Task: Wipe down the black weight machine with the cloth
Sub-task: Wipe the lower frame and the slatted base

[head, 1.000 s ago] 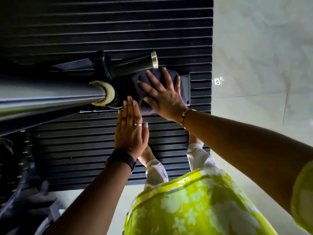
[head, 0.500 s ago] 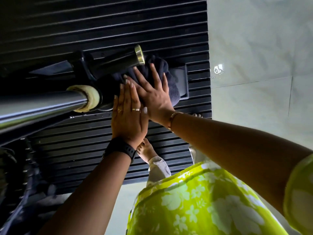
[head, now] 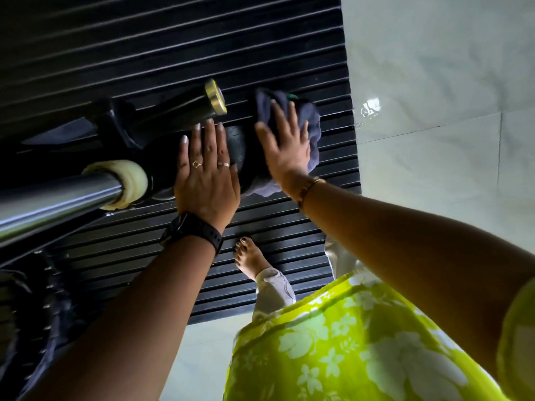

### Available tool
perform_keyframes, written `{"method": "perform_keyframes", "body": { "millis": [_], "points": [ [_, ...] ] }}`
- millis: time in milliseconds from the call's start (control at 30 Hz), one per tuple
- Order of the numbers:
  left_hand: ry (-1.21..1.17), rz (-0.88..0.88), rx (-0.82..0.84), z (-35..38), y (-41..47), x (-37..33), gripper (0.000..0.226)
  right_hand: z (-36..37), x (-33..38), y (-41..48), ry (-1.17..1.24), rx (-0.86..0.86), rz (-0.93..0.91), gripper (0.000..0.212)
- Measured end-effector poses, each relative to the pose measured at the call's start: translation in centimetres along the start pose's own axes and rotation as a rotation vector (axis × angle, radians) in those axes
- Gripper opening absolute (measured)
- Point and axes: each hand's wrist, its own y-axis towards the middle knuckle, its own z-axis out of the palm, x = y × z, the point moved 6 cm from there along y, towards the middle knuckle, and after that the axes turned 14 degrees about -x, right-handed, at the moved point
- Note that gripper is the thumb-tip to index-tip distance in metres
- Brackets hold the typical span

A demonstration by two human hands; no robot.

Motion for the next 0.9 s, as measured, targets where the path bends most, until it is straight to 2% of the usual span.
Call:
{"method": "perform_keyframes", "body": {
  "millis": [67, 133, 300, 400, 433, 533, 600, 667, 800, 900],
  "points": [
    [0.002, 0.000, -0.065, -0.3, 0.5, 0.1, 0.061, 0.7, 1.2, -1.5, -0.146, -0.019, -0.215, 0.073],
    [-0.004, -0.004, -0.082, -0.3, 1.5, 0.1, 0.059, 0.9, 0.7, -2.4, -0.149, -0.068, -0.352, 0.068],
    [-0.088, 0.076, -0.051, 1.4, 3.8, -1.6, 0.061, 0.6, -2.6, -0.5, 0.007, -0.112, -0.412, 0.060],
    [-0.161, 0.085, -0.087, 2.1, 3.7, -1.8, 0.060, 0.7, -5.1, 1.9, 0.119, -0.077, -0.227, 0.066],
    [-0.170, 0.086, -0.102, 2.0, 3.7, -1.8, 0.060, 0.7, -5.9, 2.7, 0.168, -0.077, -0.119, 0.067],
    [-0.180, 0.084, -0.084, 1.9, 3.8, -1.8, 0.060, 0.9, -7.2, 4.2, 0.288, -0.071, 0.359, 0.053],
    [-0.181, 0.072, -0.066, 1.9, 3.8, -1.8, 0.061, 1.1, -6.2, 3.1, 0.267, -0.060, 0.497, 0.050],
    [-0.183, 0.071, -0.069, 1.8, 3.9, -1.8, 0.061, 1.3, -4.5, 0.6, 0.246, -0.085, 0.406, 0.049],
    [-0.187, 0.079, -0.057, 1.7, 3.8, -1.9, 0.061, 0.9, -2.3, -5.5, 0.413, -0.251, 0.038, 0.048],
    [-0.189, 0.081, -0.050, 1.7, 3.9, -1.9, 0.060, 1.3, -4.8, -4.9, 0.458, -0.232, 0.034, 0.054]
  ]
}}
